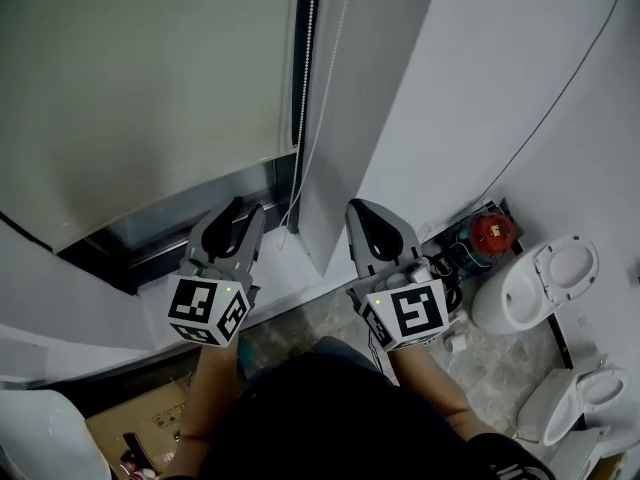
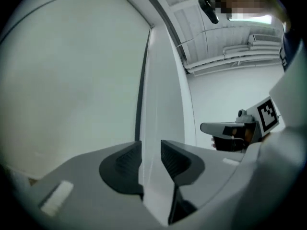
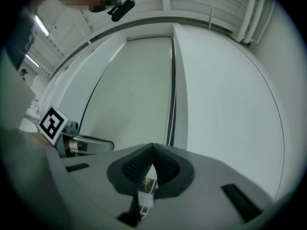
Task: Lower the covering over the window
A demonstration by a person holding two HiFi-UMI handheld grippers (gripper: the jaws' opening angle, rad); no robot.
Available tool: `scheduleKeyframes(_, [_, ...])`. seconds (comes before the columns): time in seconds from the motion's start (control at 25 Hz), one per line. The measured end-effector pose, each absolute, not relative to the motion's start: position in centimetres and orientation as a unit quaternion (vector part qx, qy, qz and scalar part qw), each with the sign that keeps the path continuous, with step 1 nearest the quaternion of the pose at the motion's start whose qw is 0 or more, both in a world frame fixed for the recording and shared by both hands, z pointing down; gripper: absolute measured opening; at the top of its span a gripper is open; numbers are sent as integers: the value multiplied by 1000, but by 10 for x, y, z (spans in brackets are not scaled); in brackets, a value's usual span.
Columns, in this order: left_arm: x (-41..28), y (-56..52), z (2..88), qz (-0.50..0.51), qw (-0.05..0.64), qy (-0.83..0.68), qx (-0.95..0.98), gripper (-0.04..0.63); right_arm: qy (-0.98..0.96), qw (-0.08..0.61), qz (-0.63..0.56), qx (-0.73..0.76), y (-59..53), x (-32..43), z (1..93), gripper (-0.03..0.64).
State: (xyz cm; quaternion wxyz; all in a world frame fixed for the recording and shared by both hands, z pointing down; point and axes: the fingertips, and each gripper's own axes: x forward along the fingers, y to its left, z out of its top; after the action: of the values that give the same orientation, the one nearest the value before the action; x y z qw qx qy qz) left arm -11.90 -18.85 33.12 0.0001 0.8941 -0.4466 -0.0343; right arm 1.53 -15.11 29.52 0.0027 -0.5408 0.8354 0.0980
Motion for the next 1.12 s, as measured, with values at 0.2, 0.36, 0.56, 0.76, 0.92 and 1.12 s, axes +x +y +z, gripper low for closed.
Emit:
scheduleKeyframes(0.2, [-128, -168, 263, -76, -62, -483, 870, 104, 820, 17, 153, -552, -155, 21, 252, 12])
scheduleKeyframes(0.36, [-122, -156, 254, -88, -74, -481, 869, 9, 816, 6, 163, -554, -153, 21, 245, 12])
scheduleKeyframes(0.56, [-110, -155, 281, -71, -36, -476, 876, 9, 822, -1, 138, -552, -146, 20, 263, 12])
scheduleKeyframes(0.76, [-106, -154, 278, -71, -39, -480, 873, 10, 820, 8, 132, -557, -143, 30, 261, 12])
scheduleKeyframes(0.92, [-104, -157, 281, -74, -32, -482, 872, 10, 824, 10, 128, -551, -144, 28, 264, 11])
scheduleKeyframes(1.12, [-86, -157, 283, -75, -34, -476, 876, 11, 822, 9, 130, -555, -146, 42, 265, 11])
